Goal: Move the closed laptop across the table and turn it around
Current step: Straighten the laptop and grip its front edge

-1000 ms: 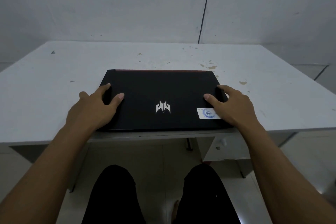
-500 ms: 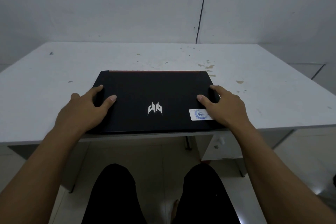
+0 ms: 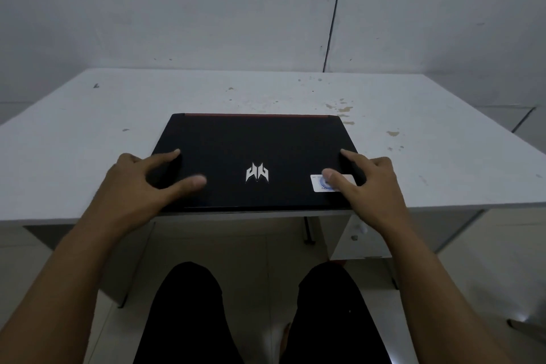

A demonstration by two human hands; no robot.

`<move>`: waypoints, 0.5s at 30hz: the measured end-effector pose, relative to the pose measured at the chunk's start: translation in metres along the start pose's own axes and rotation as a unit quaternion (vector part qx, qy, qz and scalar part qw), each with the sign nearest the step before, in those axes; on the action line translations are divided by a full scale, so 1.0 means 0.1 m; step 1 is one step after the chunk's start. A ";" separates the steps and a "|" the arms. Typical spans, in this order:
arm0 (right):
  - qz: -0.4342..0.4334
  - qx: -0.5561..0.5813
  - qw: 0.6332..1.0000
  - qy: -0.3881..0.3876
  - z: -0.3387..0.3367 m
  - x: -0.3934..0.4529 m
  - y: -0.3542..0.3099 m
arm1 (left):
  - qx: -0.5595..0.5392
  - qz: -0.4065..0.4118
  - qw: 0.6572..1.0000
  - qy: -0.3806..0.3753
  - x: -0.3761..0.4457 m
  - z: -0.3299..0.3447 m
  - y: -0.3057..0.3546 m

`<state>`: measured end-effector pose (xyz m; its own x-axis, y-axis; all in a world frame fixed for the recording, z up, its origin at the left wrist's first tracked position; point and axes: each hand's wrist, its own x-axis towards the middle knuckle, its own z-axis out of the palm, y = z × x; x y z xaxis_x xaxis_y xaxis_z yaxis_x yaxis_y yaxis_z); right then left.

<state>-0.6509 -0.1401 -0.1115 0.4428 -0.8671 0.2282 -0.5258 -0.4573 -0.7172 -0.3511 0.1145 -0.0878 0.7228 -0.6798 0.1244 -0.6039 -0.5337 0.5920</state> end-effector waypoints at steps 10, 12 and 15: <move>-0.117 0.001 0.989 -0.091 -0.10 -0.11 0.10 | -0.124 0.145 0.980 0.060 -0.26 0.18 -0.26; -0.129 0.003 0.989 -0.079 -0.08 -0.11 0.12 | -0.131 0.159 0.976 0.069 -0.27 0.22 -0.28; -0.143 0.005 0.987 -0.068 -0.07 -0.11 0.15 | -0.137 0.181 0.971 0.081 -0.28 0.24 -0.31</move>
<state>-0.6685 -0.1387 -0.1199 0.6664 -0.6678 0.3316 -0.3588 -0.6771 -0.6425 -0.3604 0.1376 -0.1288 0.5370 -0.6986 0.4729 -0.7318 -0.1069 0.6731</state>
